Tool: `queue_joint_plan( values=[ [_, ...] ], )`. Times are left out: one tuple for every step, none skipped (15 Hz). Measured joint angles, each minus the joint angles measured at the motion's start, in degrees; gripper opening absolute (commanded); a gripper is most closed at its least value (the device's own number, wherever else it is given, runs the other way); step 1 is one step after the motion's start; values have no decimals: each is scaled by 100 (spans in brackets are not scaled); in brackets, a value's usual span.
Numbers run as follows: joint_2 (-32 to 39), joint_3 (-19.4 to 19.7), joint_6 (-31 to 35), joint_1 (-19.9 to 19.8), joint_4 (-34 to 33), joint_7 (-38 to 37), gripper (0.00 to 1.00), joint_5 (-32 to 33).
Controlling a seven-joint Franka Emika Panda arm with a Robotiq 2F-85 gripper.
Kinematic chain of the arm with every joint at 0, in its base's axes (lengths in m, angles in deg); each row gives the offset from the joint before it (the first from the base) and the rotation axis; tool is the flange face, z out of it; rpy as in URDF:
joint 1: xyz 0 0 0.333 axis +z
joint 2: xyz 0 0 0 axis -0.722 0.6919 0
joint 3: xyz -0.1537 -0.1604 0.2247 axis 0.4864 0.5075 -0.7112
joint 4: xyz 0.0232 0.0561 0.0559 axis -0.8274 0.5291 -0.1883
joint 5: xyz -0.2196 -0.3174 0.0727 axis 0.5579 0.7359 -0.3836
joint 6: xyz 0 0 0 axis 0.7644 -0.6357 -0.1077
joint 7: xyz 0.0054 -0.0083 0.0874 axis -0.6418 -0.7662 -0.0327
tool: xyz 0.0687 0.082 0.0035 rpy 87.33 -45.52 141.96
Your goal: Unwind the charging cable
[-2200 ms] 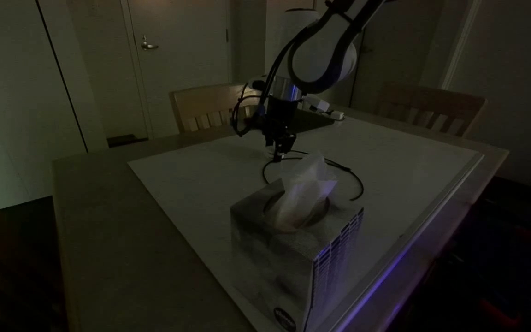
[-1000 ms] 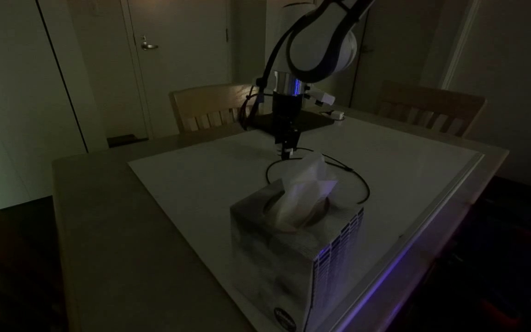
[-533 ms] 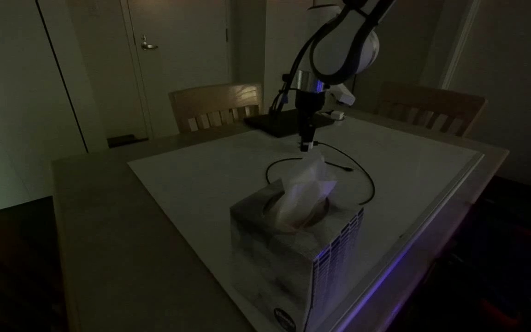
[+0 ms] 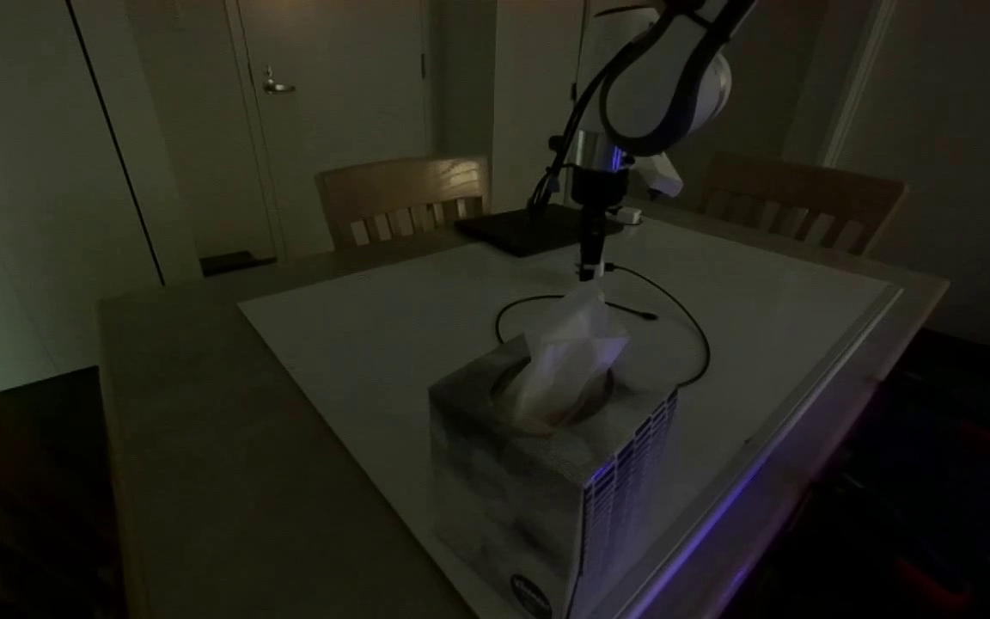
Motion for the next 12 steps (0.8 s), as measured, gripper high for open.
queue_joint_plan(
  values=[
    [0,0,3,1,2,-2,27,0],
    [0,0,5,1,3,-2,27,0],
    [5,-6,2,-2,-1,-3,27,0],
    [13,-10,-6,-8,-6,-37,27,-2],
    [21,6,-19,-10,-17,-205,27,-4],
    [23,53,-31,-1,-24,-471,27,-3],
    [23,118,-39,5,-24,-763,27,-5],
    [23,184,-49,3,-24,-1041,27,-13],
    [23,248,-66,-9,-24,-1292,27,-43],
    [23,299,-86,-40,-23,-1506,27,-102],
    [23,330,-108,-88,-21,-1673,27,-202],
    [23,357,-129,-143,-19,-1829,27,-315]
  ],
)
